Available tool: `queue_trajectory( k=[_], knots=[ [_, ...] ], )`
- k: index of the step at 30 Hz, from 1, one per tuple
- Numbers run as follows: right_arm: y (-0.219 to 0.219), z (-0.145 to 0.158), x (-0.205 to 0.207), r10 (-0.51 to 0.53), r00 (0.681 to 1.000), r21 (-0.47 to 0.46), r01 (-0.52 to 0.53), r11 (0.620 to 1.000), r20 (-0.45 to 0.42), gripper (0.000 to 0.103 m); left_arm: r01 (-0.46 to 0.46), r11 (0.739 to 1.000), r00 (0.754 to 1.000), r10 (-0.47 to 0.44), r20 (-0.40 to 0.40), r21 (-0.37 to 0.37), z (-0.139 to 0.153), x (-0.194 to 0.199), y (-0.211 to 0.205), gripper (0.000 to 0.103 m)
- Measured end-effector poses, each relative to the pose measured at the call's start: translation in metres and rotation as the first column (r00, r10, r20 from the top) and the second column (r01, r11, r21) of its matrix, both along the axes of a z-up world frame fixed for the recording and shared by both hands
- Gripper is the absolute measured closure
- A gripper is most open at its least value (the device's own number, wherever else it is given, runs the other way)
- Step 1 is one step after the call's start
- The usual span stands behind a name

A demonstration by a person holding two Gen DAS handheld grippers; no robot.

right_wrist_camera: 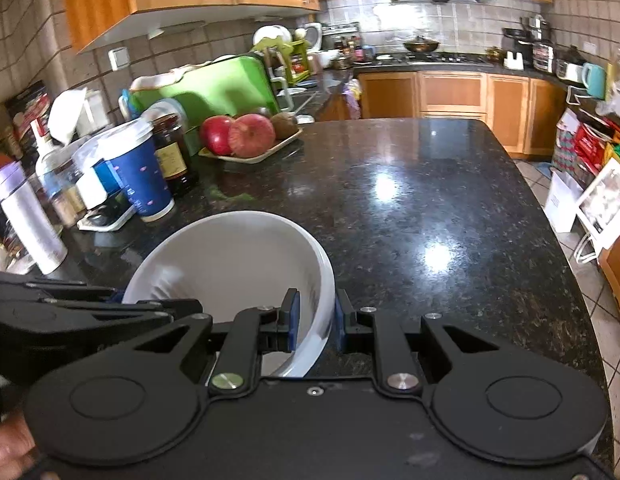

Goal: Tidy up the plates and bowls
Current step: 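Carry the bowl stack with the left tool toward the green plate stack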

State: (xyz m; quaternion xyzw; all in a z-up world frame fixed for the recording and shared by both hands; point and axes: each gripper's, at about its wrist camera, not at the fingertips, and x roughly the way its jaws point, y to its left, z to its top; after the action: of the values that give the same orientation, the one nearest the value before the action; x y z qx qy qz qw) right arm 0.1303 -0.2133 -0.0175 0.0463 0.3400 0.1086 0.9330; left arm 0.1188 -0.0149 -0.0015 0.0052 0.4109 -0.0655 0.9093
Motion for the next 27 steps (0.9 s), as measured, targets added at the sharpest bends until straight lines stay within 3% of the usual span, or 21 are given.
queue_trajectory(
  k=[7,16,27],
  knots=[
    [0.002,0.006,-0.013,0.055,0.998,-0.007,-0.055,0.998,0.015,0.083,-0.029,1.000,1.000,0.029,0.000,-0.009,0.005,-0.015,0.007,0.076],
    [0.034,0.016,-0.038,0.022,0.999,-0.008,-0.022,1.000,0.034,0.083,0.038,0.999,0.999,-0.038,0.006,-0.031,0.013,-0.025,0.048,0.076],
    [0.152,0.029,-0.071,-0.042,0.997,0.001,0.042,0.999,0.066,0.083,0.146,0.989,0.988,-0.147,0.049,0.033,0.029,-0.050,0.152,0.075]
  ],
)
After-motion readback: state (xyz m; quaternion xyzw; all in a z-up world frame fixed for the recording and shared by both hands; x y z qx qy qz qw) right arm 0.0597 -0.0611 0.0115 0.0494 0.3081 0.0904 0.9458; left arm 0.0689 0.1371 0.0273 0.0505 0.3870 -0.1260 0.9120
